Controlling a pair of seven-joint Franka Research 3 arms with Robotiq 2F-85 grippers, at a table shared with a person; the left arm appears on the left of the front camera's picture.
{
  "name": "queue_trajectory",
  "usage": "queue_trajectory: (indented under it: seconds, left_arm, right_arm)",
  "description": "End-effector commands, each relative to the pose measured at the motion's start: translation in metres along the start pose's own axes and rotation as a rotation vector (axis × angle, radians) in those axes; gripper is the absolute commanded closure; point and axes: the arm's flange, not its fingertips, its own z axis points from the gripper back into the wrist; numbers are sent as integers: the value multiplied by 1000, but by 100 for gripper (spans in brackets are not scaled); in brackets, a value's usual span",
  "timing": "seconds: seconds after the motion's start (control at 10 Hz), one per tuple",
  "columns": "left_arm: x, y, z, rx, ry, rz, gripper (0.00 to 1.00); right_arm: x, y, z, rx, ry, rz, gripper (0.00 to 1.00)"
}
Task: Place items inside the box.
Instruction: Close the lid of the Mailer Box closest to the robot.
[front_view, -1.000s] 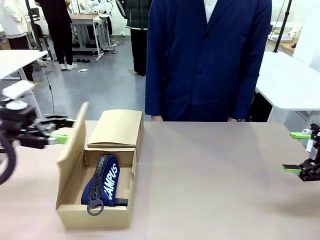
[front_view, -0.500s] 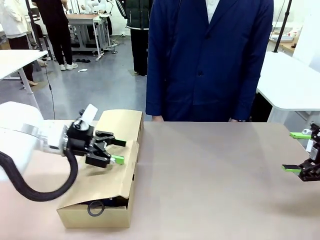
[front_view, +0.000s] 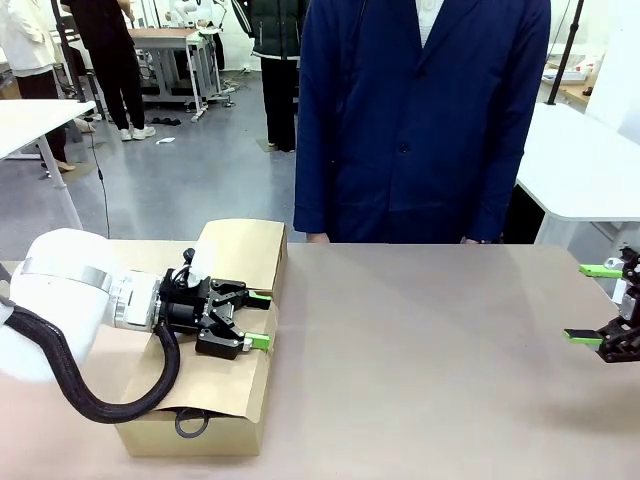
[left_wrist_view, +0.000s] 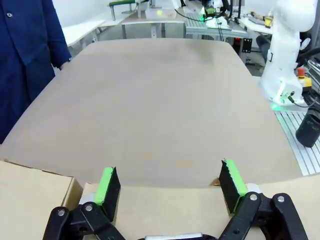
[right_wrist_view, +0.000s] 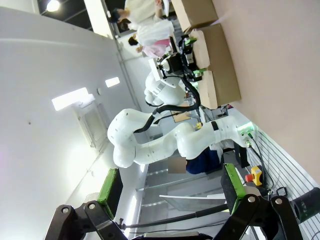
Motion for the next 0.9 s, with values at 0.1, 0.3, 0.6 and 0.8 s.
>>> queue_trajectory:
  seconds: [0.1, 0.3, 0.6, 0.8]
  left_arm:
    - [9, -161, 85, 51, -106, -10, 0]
    - [32, -166, 124, 33, -230, 21, 0]
    - [51, -157, 195, 19, -274, 208, 0]
    - [45, -139, 244, -122, -53, 429, 0]
  right_arm:
    - [-2, 3, 2, -14, -2, -12, 0]
    - [-2, 3, 2, -14, -2, -12, 0]
    - [-2, 3, 2, -14, -2, -12, 0]
    - [-2, 3, 2, -14, -2, -12, 0]
